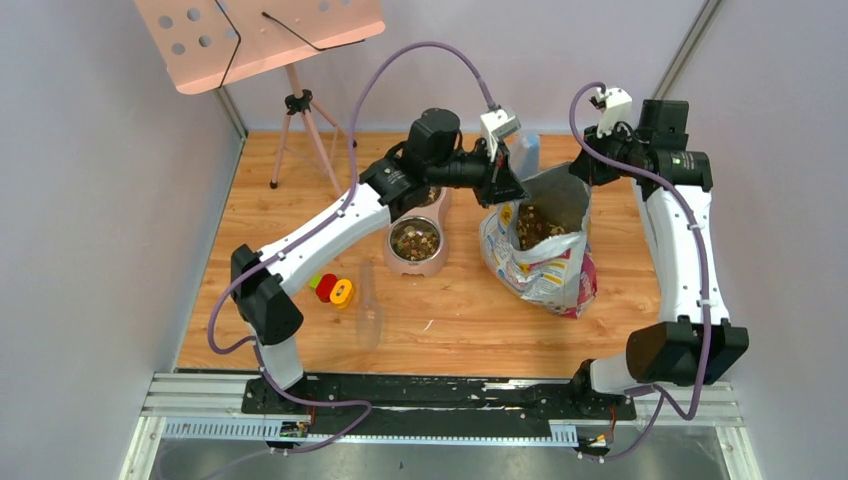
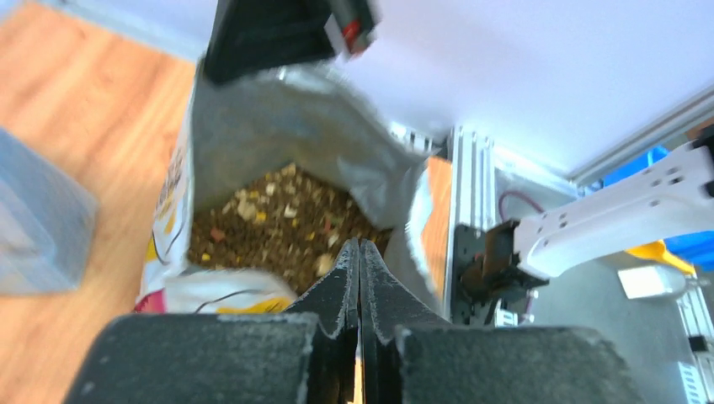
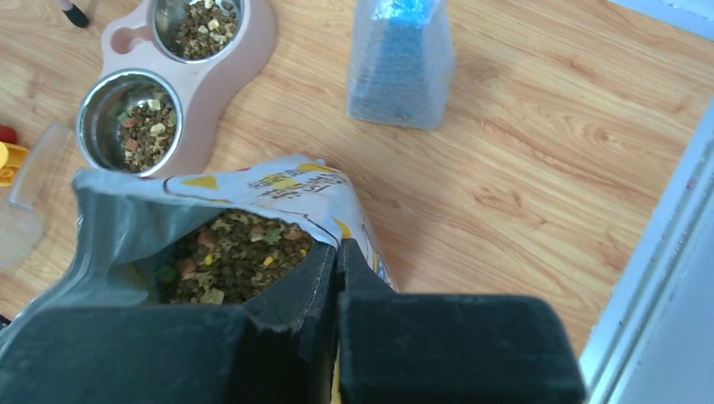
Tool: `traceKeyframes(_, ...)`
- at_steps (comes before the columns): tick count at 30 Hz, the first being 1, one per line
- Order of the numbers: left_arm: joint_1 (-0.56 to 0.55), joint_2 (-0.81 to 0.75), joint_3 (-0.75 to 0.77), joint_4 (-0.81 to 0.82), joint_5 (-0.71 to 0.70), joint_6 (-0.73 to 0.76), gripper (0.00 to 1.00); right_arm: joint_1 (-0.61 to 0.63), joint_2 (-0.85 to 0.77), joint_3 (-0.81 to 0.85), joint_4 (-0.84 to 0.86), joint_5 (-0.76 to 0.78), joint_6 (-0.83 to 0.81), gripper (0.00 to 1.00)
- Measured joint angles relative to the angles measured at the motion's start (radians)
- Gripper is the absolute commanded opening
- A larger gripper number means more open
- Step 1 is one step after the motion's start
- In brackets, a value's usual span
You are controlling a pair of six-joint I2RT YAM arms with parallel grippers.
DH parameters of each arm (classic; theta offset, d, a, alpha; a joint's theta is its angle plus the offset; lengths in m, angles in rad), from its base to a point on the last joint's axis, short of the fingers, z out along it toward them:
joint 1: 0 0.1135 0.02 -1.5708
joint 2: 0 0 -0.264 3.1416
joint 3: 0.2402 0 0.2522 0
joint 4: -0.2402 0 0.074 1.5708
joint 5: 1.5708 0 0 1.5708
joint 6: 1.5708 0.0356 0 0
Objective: Serve the pet food
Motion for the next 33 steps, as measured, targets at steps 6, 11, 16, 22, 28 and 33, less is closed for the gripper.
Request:
traceKeyframes(6,-0.006,-0.076,0.055,0.086,-0.066,-0.031,0.00,-0.008,0.055,0.044,0.000,-0.080,0.034,0.13)
traceKeyframes(11,-0.006,-0.081,0.065,0.089,-0.111,0.000,0.52,-0.009,-0.010,0.049,0.050,-0.118,0.057,0.27)
traceKeyframes(16,-0.002,-0.017,0.135,-0.011,-0.080,0.177,0.64,-0.013,-0.124,0.047,0.076,-0.125,0.066,0.26)
traceKeyframes(22,0.000,0.049,0.187,-0.200,-0.016,0.540,0.72,-0.013,-0.170,0.042,0.079,-0.134,0.091,0.26)
traceKeyframes(28,-0.001,0.056,0.187,-0.377,-0.014,0.813,0.70,-0.014,-0.184,0.042,0.040,-0.136,0.095,0.32)
traceKeyframes(33,-0.001,0.056,0.182,-0.358,-0.051,0.843,0.70,-0.014,-0.264,0.041,-0.055,-0.164,0.072,0.47)
